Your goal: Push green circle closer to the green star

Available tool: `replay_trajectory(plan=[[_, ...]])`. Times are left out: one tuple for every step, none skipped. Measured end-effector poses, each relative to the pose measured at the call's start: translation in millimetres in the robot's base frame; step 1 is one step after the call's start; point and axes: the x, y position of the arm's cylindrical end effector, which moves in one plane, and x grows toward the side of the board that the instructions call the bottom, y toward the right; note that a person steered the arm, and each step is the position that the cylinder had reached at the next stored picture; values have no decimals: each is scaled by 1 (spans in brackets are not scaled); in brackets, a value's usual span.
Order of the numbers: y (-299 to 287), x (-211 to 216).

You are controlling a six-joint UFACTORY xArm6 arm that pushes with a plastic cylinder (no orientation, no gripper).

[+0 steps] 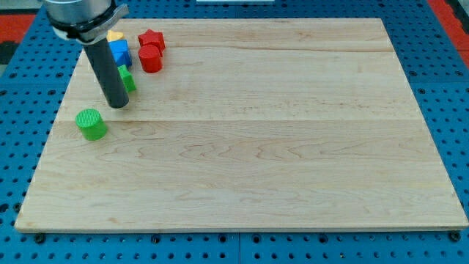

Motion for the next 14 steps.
replay_trajectory(plan=[[56,89],[97,181],[65,180],[3,105],[-37,31],[-42,14],[-5,72],[35,122],[4,98],[-69,46],[-103,18],[-103,-36],[-85,-70],[-102,-70]])
